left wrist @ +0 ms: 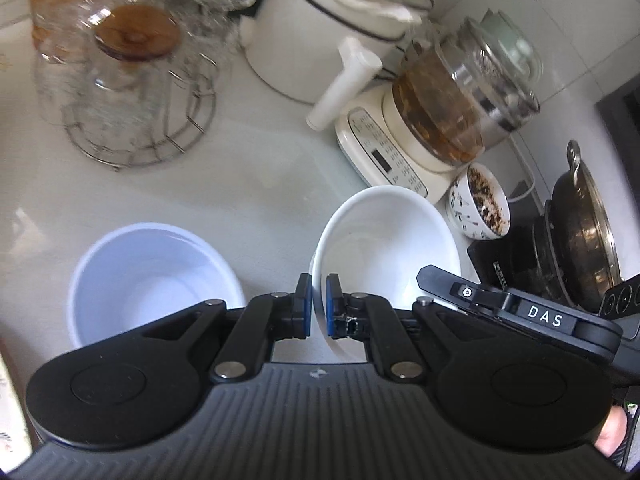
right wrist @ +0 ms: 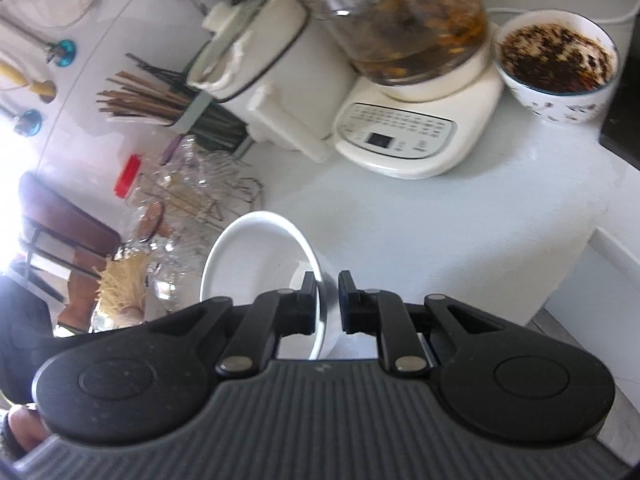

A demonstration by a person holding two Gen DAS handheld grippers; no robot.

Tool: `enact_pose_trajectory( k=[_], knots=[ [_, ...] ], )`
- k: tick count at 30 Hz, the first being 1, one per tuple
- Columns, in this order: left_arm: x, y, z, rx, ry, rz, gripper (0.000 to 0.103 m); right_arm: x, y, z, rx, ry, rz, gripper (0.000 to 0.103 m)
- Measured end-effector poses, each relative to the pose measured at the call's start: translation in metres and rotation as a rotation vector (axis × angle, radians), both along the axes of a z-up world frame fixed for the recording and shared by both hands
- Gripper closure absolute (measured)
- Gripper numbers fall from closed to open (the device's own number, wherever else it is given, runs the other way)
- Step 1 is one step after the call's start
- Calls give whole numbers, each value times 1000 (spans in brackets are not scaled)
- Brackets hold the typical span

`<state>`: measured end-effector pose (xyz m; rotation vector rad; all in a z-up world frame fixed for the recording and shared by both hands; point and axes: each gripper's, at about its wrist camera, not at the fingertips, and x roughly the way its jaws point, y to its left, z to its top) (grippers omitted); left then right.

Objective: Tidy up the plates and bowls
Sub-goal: 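Lift the white bowl with both tools and carry it over the plastic bowls, then lower the white bowl into the plastic bowls and open both tools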

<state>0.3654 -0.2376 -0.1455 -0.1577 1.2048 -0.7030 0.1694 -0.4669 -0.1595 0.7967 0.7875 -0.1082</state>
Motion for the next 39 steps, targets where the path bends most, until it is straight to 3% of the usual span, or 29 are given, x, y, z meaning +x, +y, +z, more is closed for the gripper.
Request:
enact_pose_trajectory(
  k=[7, 17, 26, 39],
  knots=[
    [-5, 34, 21, -12, -69, 54, 95, 12, 25, 16, -8, -50, 42, 89],
    [-14, 94, 29, -34, -75, 227, 95, 43, 69, 24, -22, -60, 188, 89],
    [-13, 134, 7, 3, -10, 354, 95, 67, 108, 6, -60, 7, 317, 89],
    [-19, 145, -13, 58, 36, 391, 95, 77, 130, -1, -141, 53, 406, 88]
  ],
)
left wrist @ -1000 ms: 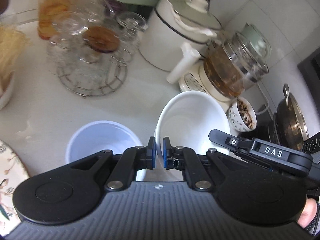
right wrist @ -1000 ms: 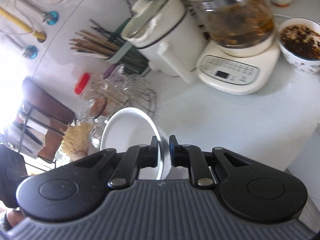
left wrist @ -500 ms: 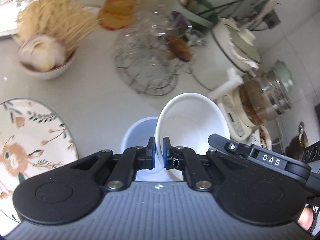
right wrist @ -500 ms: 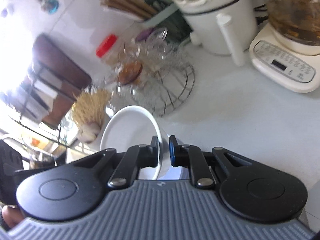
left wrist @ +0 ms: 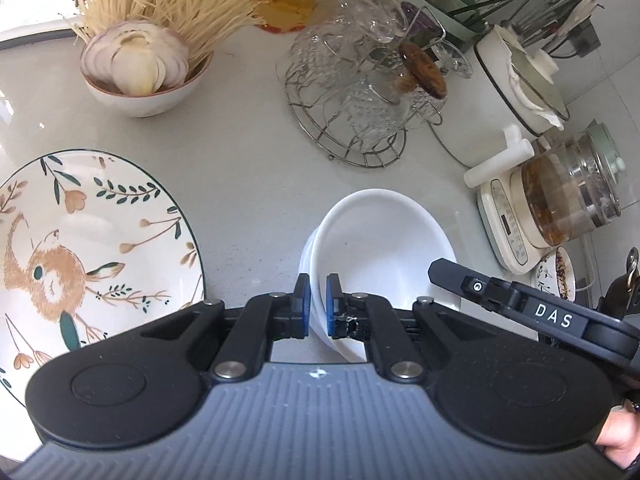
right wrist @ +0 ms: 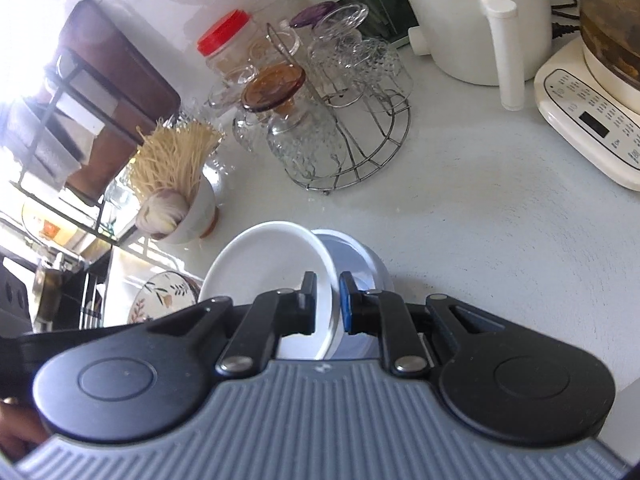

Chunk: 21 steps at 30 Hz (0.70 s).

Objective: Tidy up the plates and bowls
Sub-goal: 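Lower the white bowl into the plastic bowls and open both tools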

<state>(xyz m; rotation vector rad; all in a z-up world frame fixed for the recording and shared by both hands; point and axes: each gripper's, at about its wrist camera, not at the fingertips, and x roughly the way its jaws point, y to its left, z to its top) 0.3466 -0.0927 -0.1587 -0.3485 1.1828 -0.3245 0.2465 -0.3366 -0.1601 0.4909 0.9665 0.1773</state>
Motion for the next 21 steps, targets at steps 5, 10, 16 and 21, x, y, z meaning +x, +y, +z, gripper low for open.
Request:
enact_pose_trajectory(
  k=[5, 10, 16, 21],
  knots=[
    [1, 0, -1, 13, 9, 9, 94, 2, 0, 2, -6, -7, -6, 87],
    [3, 5, -5, 30, 34, 40, 66, 3, -4, 9, -24, -32, -27, 75],
    [4, 5, -11, 28, 47, 53, 64, 11, -11, -5, 20, 2, -34, 39],
    [5, 2, -17, 41, 56, 56, 64, 17, -9, -22, 57, 55, -1, 41]
  ],
)
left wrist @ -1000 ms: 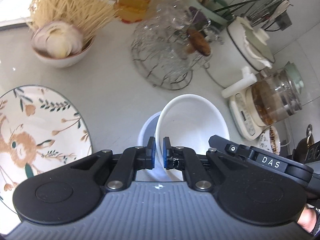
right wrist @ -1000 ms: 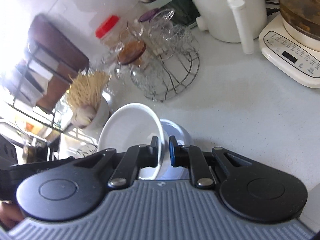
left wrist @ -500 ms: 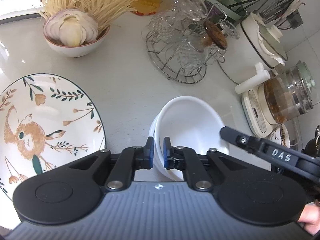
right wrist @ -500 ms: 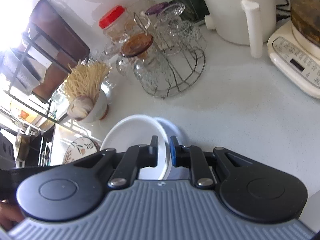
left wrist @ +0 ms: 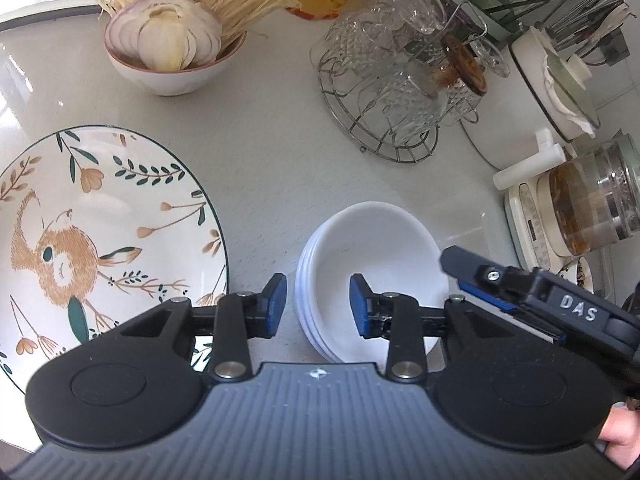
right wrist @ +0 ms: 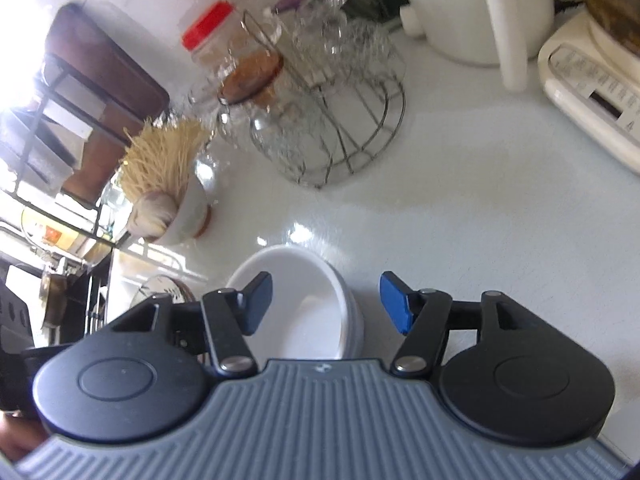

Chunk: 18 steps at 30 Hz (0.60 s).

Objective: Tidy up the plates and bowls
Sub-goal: 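Lower the white bowl into the plastic bowls and open both tools, then close the left tool on the bowl stack rim while the right tool grips it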

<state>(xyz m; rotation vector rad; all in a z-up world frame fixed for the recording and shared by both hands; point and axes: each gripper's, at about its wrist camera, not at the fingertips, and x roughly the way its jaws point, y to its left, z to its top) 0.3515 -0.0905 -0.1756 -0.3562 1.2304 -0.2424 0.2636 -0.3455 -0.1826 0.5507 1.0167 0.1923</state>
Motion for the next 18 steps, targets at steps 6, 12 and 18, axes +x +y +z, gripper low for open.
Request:
enact_pose_trajectory(
  k=[6, 12, 18],
  knots=[
    [0, -5, -6, 12, 10, 1, 64, 5, 3, -21, 34, 69, 26, 49],
    [2, -9, -8, 26, 21, 5, 64, 5, -2, -36, 78, 130, 26, 69],
    [5, -14, -12, 39, 38, 6, 64, 6, -4, -43, 89, 168, 43, 76]
  ],
)
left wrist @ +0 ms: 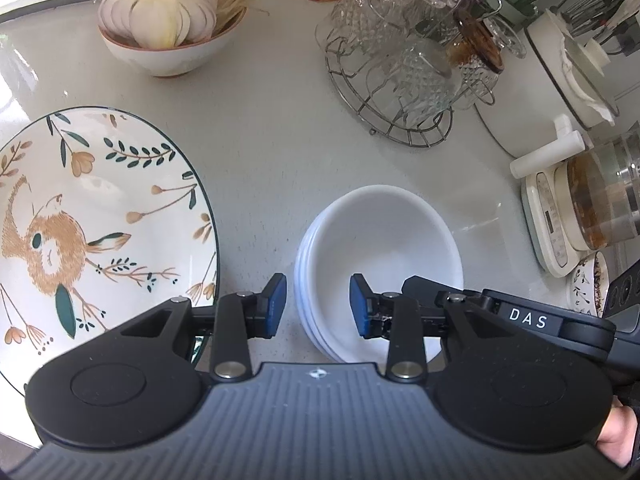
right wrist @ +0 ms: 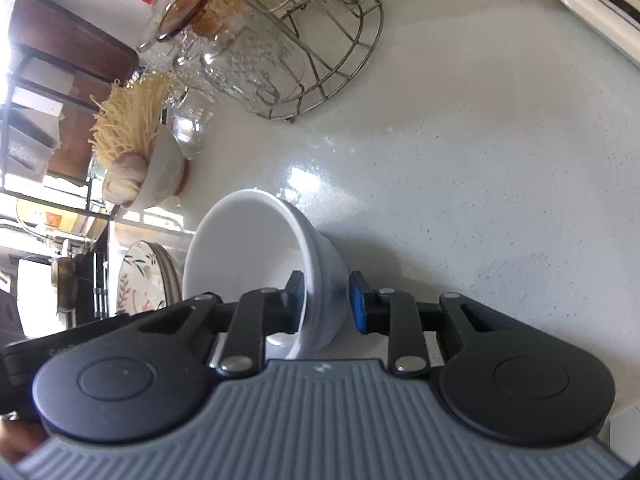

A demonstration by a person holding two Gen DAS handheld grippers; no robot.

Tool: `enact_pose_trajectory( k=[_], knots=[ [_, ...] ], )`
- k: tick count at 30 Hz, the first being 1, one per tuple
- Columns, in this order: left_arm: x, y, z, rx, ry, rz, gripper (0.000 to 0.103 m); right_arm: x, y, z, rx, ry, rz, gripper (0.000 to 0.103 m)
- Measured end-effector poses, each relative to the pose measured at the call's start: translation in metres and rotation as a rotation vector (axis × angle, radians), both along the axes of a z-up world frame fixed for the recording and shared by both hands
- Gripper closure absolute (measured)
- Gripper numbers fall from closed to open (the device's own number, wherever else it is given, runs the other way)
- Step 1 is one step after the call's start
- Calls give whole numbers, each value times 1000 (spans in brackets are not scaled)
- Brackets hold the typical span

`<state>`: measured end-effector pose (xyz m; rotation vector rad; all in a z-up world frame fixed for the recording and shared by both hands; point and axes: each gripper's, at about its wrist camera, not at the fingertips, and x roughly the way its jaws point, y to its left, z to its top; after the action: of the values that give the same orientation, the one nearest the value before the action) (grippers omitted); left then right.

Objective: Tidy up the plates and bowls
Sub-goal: 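Close the left tool on the bowl stack rim while the right tool grips it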

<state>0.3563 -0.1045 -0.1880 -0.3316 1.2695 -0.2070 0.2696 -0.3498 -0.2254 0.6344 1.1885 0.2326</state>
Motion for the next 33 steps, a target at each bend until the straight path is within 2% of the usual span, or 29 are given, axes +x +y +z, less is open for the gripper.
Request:
enact_pose_trajectory(
  k=[9, 18, 24, 27, 29, 33],
  knots=[
    [3, -3, -6, -2, 19, 10, 64, 2, -2, 0, 1, -5, 22, 84],
    [7, -12, -17, -9, 42, -13, 64, 0, -8, 2, -13, -7, 11, 85],
    [7, -15, -21, 15, 30, -45, 64, -3, -11, 3, -17, -9, -5, 85],
    [7, -14, -23, 5, 32, -56, 70, -5, -12, 4, -18, -8, -10, 85],
    [7, -14, -26, -7, 35, -62, 81, -7, -12, 4, -21, -9, -14, 85],
    [3, -13, -24, -11, 17, -64, 82, -10, -10, 7, -29, -17, -19, 85]
  ],
)
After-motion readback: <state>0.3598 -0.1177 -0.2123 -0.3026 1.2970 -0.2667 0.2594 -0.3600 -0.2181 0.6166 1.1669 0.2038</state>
